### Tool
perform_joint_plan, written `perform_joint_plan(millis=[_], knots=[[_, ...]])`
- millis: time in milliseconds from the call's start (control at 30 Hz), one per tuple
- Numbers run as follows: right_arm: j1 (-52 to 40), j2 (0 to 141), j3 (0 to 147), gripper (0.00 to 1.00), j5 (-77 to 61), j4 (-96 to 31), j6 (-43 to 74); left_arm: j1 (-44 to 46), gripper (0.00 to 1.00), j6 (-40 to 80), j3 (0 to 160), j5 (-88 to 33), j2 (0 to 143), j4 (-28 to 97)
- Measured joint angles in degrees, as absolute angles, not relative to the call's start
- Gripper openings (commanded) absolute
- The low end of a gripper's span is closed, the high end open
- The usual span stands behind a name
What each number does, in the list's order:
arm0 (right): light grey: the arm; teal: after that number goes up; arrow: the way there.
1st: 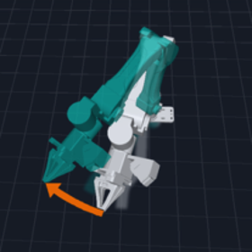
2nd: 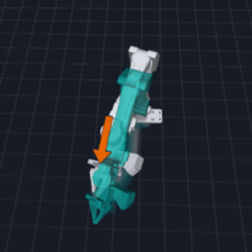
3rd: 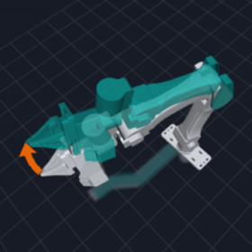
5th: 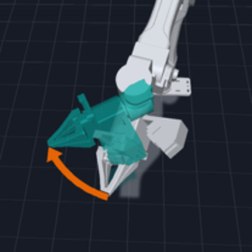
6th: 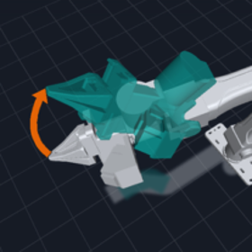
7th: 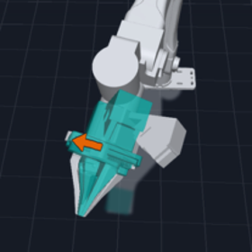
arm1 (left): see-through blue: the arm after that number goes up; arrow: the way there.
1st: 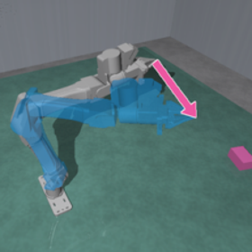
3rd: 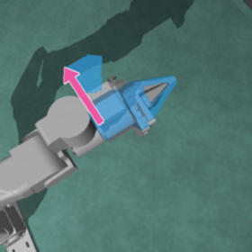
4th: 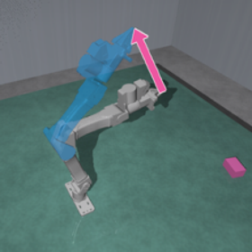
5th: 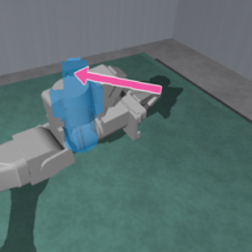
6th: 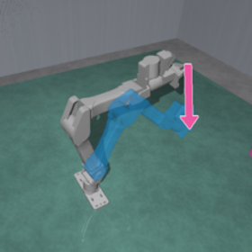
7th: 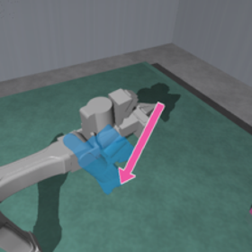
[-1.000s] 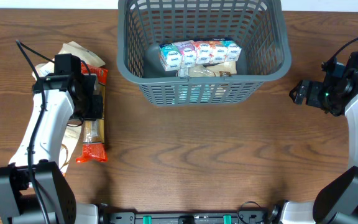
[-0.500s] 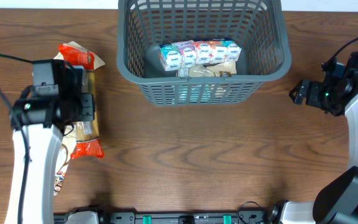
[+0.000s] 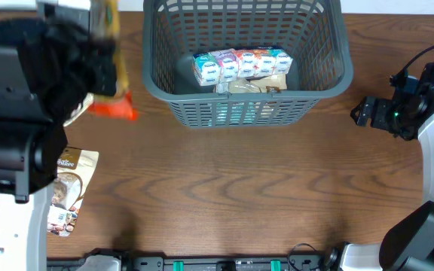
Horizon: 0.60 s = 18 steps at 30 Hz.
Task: Pack container
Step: 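Lift the biscuit tube into the basket and open left gripper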
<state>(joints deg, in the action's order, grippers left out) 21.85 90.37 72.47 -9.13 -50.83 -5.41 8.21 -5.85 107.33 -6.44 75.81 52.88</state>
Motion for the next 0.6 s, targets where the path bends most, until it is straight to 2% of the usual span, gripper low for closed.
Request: perform_joint_plan(millis=[267, 600], knots=[[21.85, 90.37, 72.47, 0.99, -9.19, -51.18, -5.41, 20.45, 0.06, -15.14, 121.91, -6.26, 90.06, 52.9], [21.85, 90.37, 72.47, 0.99, -9.67, -51.37, -5.41, 31.18, 0.06, -35.18, 123.17, -7.86, 105.19, 56.01]])
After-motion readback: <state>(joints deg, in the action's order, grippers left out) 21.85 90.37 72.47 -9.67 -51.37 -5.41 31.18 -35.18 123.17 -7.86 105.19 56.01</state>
